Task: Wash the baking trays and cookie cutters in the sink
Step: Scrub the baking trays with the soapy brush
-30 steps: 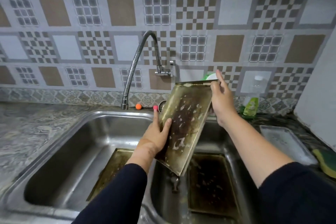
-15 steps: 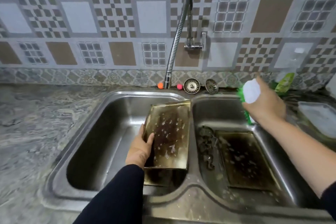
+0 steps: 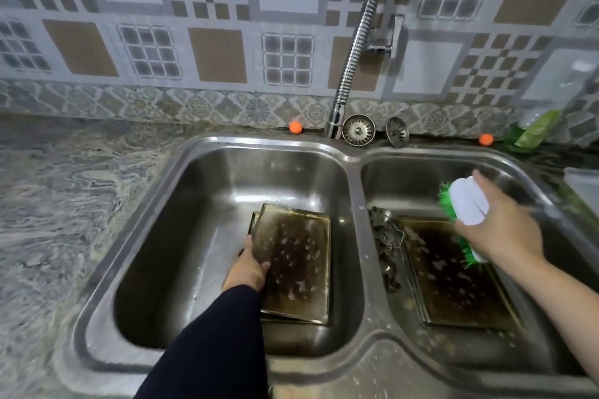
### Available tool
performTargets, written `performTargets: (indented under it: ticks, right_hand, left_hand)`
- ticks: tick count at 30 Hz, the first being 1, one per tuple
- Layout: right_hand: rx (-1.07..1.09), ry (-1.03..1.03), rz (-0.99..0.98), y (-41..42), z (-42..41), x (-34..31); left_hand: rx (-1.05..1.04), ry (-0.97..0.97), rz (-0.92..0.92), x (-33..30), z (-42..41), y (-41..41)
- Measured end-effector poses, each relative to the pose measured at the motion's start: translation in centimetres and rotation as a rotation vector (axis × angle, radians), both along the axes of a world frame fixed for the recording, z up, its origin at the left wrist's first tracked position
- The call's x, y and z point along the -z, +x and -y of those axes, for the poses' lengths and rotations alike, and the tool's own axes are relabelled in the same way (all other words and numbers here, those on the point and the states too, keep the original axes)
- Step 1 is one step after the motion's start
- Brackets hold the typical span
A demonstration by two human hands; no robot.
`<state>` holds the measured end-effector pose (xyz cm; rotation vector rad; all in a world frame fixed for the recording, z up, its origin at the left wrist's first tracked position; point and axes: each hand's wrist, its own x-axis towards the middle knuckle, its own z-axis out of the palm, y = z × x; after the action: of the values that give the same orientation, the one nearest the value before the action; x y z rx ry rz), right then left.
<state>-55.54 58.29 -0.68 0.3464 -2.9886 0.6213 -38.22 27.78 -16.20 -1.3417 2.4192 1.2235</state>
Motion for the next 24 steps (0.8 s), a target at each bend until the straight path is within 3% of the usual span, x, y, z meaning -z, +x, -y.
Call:
performTargets:
  ticks: [10,19,24]
  right_hand:
    - [-0.064,0.08,0.105,0.7,0.5,1.6]
    - [-0.107,0.114,0.242,0.9,-2.8,3.4]
    - [-0.109,0.143,0.266,-1.9,-8.2,1.0]
  left_hand:
    - [0.114,-0.158,0.129,-0.6,0.7,-1.2]
    - [0.403,-0.313,-0.197,-9.4,-7.4,-8.5]
    - [0.597,-0.329,-0.277,-10.6,-15.6,-12.0]
